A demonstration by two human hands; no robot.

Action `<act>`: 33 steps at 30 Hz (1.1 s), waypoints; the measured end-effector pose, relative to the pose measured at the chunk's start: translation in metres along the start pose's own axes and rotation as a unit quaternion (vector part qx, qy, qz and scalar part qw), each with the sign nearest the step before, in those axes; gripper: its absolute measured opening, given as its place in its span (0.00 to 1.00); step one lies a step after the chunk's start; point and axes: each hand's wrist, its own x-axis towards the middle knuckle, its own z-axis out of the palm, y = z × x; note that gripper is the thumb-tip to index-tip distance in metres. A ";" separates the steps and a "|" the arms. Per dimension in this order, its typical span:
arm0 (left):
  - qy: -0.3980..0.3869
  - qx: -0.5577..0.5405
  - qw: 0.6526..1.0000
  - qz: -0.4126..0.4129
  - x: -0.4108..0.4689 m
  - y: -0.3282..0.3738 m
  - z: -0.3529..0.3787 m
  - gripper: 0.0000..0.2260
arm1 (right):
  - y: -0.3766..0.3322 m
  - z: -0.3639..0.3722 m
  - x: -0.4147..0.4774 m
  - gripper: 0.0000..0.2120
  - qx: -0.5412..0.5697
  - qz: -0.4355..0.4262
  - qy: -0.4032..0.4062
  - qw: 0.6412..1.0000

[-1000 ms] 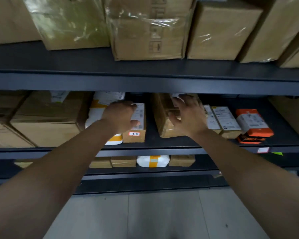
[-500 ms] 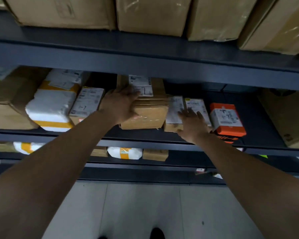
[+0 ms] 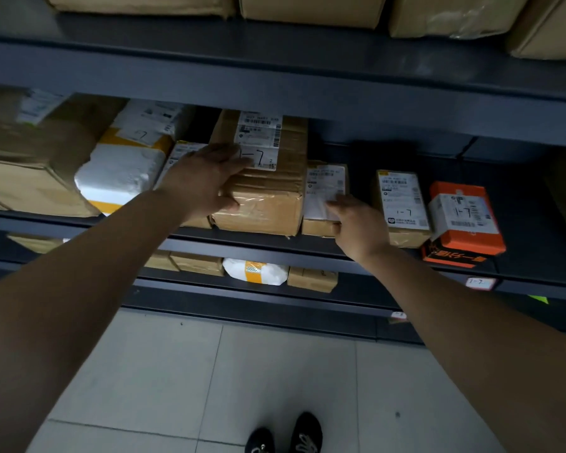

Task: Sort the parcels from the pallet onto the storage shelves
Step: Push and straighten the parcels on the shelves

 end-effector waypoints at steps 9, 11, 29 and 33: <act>-0.014 -0.006 1.000 -0.014 -0.001 0.004 -0.002 0.37 | -0.004 -0.001 -0.002 0.22 -0.012 0.011 -0.019 1.000; -0.015 -0.001 1.000 -0.022 -0.002 0.007 -0.003 0.38 | -0.003 -0.003 -0.003 0.24 -0.006 0.007 -0.041 0.999; -0.048 0.008 0.995 0.087 0.067 0.231 0.020 0.33 | 0.158 -0.052 -0.092 0.45 -0.003 0.181 -0.067 0.981; -0.079 0.045 0.996 0.005 0.090 0.253 0.041 0.34 | 0.189 -0.039 -0.093 0.39 0.035 0.125 -0.067 0.989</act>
